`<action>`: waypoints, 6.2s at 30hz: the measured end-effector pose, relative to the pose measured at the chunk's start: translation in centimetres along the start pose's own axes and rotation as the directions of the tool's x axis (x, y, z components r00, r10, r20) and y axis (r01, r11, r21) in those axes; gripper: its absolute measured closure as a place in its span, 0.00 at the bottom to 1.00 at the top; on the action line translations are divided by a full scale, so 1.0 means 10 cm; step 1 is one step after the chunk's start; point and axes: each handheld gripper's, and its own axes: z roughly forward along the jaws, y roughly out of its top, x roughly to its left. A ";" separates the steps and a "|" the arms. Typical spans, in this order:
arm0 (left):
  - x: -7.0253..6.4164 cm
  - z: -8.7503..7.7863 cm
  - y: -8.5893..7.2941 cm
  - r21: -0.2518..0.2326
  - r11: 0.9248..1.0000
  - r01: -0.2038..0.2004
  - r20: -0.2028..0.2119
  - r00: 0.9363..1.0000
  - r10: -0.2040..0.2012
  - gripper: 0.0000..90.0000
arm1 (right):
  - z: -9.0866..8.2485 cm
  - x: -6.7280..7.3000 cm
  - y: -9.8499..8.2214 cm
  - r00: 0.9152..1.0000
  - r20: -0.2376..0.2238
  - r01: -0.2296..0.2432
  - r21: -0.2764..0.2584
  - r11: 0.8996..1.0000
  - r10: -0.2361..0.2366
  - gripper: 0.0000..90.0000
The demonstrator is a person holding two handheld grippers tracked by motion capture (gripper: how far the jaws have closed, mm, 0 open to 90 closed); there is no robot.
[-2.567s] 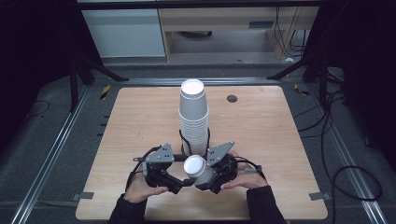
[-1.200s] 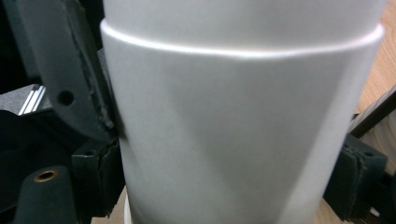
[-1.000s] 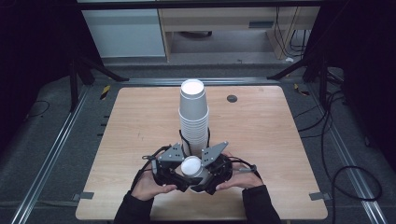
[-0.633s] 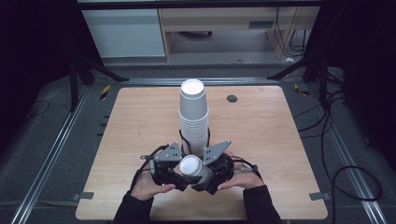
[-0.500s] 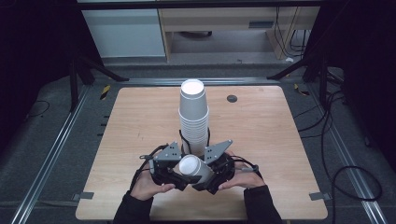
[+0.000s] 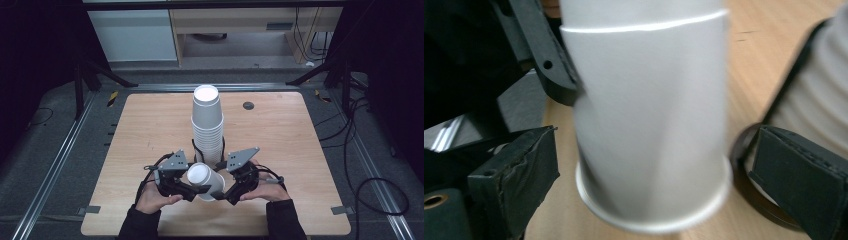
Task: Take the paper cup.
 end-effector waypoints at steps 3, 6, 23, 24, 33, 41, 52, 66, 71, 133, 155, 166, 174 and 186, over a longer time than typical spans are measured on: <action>0.01 -0.01 -0.01 -0.005 1.000 0.000 -0.010 1.000 0.000 0.24 | -0.06 -0.01 -0.01 1.000 0.025 -0.014 -0.020 1.000 0.014 0.05; 0.03 -0.03 -0.04 -0.013 1.000 0.013 -0.018 1.000 -0.013 0.23 | -0.19 -0.02 -0.03 0.998 0.056 -0.032 -0.063 0.998 0.036 0.05; 0.02 -0.09 -0.26 -0.157 0.983 0.091 -0.069 0.992 -0.103 0.23 | -0.45 0.06 -0.33 0.986 0.080 -0.129 -0.180 0.975 0.145 0.03; 0.02 -0.08 -0.27 -0.170 0.981 0.095 -0.068 0.992 -0.108 0.23 | -0.45 0.07 -0.35 0.986 0.081 -0.131 -0.184 0.974 0.148 0.03; 0.00 -0.03 -0.34 -0.253 0.959 0.130 -0.063 0.987 -0.150 0.23 | -0.46 0.13 -0.50 0.980 0.082 -0.161 -0.222 0.962 0.183 0.04; -0.03 0.00 -0.36 -0.277 0.952 0.130 -0.045 0.988 -0.148 0.23 | -0.41 0.16 -0.57 0.975 0.082 -0.182 -0.245 0.952 0.208 0.04; -0.09 0.01 -0.36 -0.325 0.938 0.120 0.005 0.992 -0.125 0.24 | -0.28 0.16 -0.60 0.974 0.044 -0.205 -0.249 0.947 0.223 0.03; -0.16 0.04 -0.32 -0.333 0.938 0.099 0.049 0.995 -0.088 0.24 | -0.16 0.16 -0.58 0.978 -0.017 -0.205 -0.253 0.946 0.207 0.03; -0.18 0.06 -0.31 -0.337 0.937 0.094 0.062 0.995 -0.078 0.24 | -0.13 0.14 -0.58 0.977 -0.028 -0.211 -0.253 0.944 0.211 0.03; -0.18 0.18 -0.25 -0.327 0.942 0.078 0.139 0.990 -0.034 0.23 | 0.00 0.11 -0.55 0.983 -0.093 -0.175 -0.256 0.951 0.156 0.10; -0.08 -0.11 -0.21 -0.206 0.979 0.011 0.091 0.996 0.008 0.14 | -0.13 0.03 -0.48 0.991 -0.042 -0.131 -0.176 0.976 0.126 0.10; -0.02 -0.07 -0.18 -0.140 0.990 -0.010 0.106 0.994 0.025 0.14 | -0.13 -0.01 -0.39 0.996 -0.018 -0.088 -0.092 0.992 0.087 0.10; -0.02 -0.01 -0.16 -0.112 0.994 -0.016 0.124 0.992 0.030 0.12 | -0.07 -0.01 -0.35 0.998 -0.018 -0.061 -0.044 0.997 0.060 0.10; -0.01 0.08 -0.11 -0.065 0.998 -0.024 0.140 0.990 0.033 0.15 | 0.02 0.00 -0.26 0.999 -0.030 -0.032 -0.002 0.999 0.032 0.10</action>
